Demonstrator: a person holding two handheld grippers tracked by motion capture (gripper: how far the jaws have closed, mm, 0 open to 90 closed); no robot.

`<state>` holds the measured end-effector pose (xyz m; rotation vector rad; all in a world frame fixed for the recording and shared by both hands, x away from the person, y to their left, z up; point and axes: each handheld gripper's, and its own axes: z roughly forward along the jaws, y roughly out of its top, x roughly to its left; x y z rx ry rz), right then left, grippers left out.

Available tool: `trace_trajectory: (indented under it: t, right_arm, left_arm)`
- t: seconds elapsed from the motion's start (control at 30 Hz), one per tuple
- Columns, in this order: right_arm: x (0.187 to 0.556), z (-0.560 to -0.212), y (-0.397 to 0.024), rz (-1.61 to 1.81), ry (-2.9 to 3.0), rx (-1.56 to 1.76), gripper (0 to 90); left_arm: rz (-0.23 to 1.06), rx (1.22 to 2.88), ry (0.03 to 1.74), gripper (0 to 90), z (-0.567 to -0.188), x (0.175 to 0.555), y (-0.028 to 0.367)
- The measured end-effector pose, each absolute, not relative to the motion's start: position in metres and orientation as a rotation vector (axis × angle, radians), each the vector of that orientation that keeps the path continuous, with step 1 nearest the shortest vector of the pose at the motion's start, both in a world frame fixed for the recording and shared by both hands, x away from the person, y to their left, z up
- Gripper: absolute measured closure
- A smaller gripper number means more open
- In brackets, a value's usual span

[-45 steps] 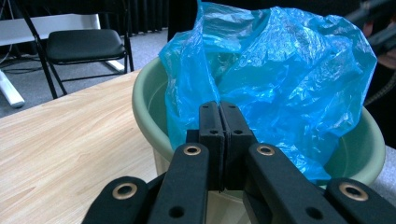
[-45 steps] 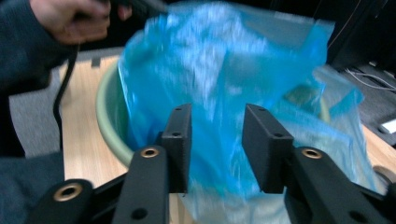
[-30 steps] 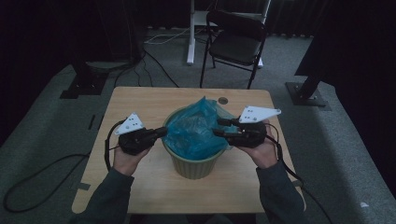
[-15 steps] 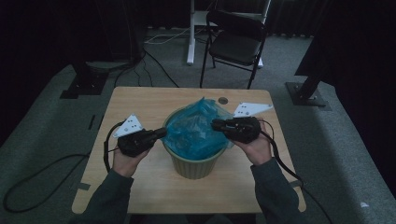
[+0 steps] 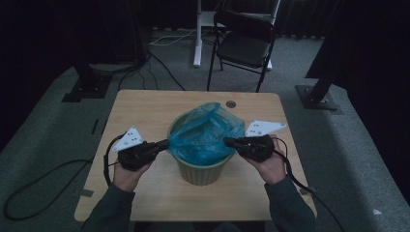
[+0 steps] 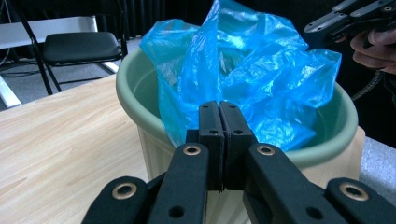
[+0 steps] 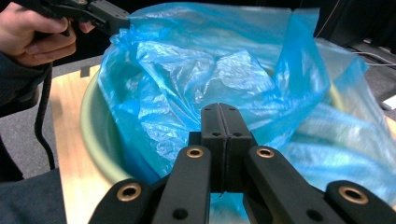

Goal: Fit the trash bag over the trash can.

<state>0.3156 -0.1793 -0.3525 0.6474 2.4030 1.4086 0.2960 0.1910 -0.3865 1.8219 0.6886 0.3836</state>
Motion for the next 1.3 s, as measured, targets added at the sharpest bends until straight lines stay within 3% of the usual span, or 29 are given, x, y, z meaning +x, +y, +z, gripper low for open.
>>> trace_trajectory:
  t: [0.77,1.3]
  right_arm:
    - [0.284,-0.372,-0.192,1.379,2.456,0.571,90.0]
    - [0.289,-0.389,-0.195,1.391,2.585,0.530,90.0]
  left_arm:
    - [0.347,1.869,0.678,89.1,-0.411,0.281,0.192]
    - [0.290,1.886,0.673,89.6,-0.427,0.283,0.189]
